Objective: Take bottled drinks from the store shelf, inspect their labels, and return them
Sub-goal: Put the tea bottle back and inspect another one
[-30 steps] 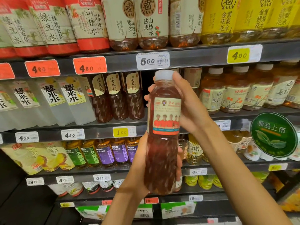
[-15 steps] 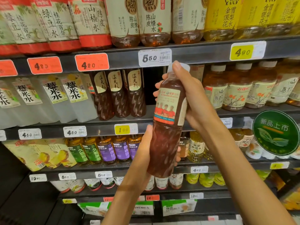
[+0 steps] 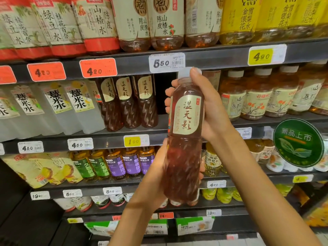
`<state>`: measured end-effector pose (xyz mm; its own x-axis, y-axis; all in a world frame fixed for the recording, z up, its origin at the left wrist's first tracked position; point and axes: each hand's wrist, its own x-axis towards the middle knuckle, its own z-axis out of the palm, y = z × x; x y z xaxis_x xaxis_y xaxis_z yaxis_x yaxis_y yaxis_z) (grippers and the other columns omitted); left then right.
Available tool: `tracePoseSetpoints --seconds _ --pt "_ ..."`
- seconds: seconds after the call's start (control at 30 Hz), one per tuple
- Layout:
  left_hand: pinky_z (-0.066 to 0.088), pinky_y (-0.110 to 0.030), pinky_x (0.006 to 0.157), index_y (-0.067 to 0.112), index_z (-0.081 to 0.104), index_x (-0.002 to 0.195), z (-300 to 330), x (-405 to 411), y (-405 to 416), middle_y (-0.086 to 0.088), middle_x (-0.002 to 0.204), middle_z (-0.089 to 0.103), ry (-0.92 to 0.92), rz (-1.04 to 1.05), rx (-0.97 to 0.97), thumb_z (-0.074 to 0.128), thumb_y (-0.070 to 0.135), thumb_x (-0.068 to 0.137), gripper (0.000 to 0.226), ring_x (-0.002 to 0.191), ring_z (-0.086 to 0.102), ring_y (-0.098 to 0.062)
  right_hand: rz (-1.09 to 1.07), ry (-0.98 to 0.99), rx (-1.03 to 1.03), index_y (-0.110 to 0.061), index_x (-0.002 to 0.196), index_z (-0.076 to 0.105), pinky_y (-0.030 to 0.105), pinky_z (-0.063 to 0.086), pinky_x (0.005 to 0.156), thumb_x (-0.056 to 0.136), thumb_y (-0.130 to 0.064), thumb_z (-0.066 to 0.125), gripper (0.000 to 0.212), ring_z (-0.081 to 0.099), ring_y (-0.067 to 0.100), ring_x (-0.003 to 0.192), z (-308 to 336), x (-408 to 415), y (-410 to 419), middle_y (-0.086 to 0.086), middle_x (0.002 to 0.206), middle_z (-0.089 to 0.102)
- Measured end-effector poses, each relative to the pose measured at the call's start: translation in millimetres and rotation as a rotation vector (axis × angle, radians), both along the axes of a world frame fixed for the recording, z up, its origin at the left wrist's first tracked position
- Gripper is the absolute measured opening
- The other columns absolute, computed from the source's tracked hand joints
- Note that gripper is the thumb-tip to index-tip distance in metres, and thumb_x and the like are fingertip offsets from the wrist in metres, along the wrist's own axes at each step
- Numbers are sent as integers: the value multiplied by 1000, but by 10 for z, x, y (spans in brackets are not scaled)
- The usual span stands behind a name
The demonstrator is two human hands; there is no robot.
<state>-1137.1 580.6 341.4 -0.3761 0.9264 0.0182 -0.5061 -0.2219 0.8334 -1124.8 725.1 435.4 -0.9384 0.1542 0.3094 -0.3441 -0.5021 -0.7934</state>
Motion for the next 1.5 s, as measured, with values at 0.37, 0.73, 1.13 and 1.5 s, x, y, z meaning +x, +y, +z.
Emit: tracePoseSetpoints --seconds 0.37,0.73,1.13,1.5 --pt "54 -33 62 15 73 103 -63 -6 30 -12 86 67 28 198 -81 47 68 84 62 69 64 -21 -344 -228 167 -17 90 64 33 59 70 94 -36 56 21 70 17 76 -278 -149 -32 3 77 70" --pt "58 -35 74 19 60 118 -7 -369 245 -7 102 73 253 495 -300 73 55 60 69 88 71 -18 -444 -242 368 -23 113 57 34 58 78 79 -20 77 40 70 18 91 -406 -407 5 6 104 69" --pt "48 -14 90 29 49 123 -2 -712 508 16 112 62 611 743 -245 73 7 80 54 103 58 11 -650 -104 527 -12 120 47 23 53 85 80 -19 76 51 64 4 98 -341 -686 61 -2 109 65" --pt "31 8 79 33 27 143 -54 -883 779 30 125 39 687 882 -280 71 13 84 77 113 37 23 -869 -102 791 -8 109 57 41 47 93 87 -30 67 33 54 20 106 -278 -796 129 6 106 54"
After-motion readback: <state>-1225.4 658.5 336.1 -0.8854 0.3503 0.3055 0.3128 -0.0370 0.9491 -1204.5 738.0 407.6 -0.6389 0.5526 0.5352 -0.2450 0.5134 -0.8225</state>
